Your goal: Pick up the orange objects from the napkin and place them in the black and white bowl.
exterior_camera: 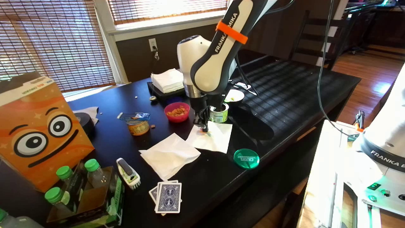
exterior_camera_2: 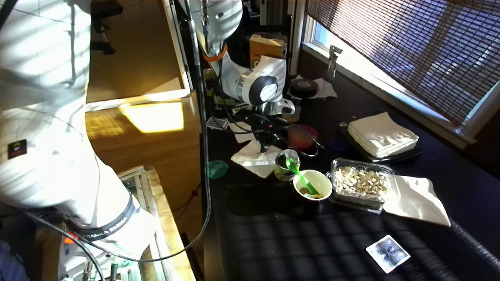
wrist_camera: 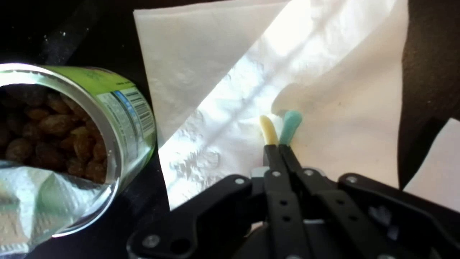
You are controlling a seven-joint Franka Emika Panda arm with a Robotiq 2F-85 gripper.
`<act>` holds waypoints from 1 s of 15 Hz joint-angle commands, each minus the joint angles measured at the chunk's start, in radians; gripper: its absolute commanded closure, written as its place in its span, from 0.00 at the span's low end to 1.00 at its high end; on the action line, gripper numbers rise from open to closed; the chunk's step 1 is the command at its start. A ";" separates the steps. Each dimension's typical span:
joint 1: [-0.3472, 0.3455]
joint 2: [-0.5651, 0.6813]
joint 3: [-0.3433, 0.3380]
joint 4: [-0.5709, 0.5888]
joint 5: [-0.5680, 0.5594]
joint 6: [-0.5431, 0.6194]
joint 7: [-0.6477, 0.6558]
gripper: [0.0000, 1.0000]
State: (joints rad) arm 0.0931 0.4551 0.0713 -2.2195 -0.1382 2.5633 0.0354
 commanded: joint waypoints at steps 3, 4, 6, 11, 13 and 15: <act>-0.016 -0.044 0.013 -0.012 0.042 -0.014 -0.045 0.98; -0.017 -0.051 0.013 -0.015 0.044 -0.016 -0.047 0.98; -0.018 -0.078 0.012 -0.024 0.047 -0.025 -0.047 0.98; -0.030 -0.203 -0.011 -0.067 0.045 -0.084 -0.029 0.98; -0.042 -0.258 -0.023 -0.083 0.043 -0.112 -0.028 0.98; -0.055 -0.307 -0.040 -0.094 0.036 -0.140 -0.023 0.98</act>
State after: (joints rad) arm 0.0554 0.2506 0.0476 -2.2600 -0.1227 2.4647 0.0255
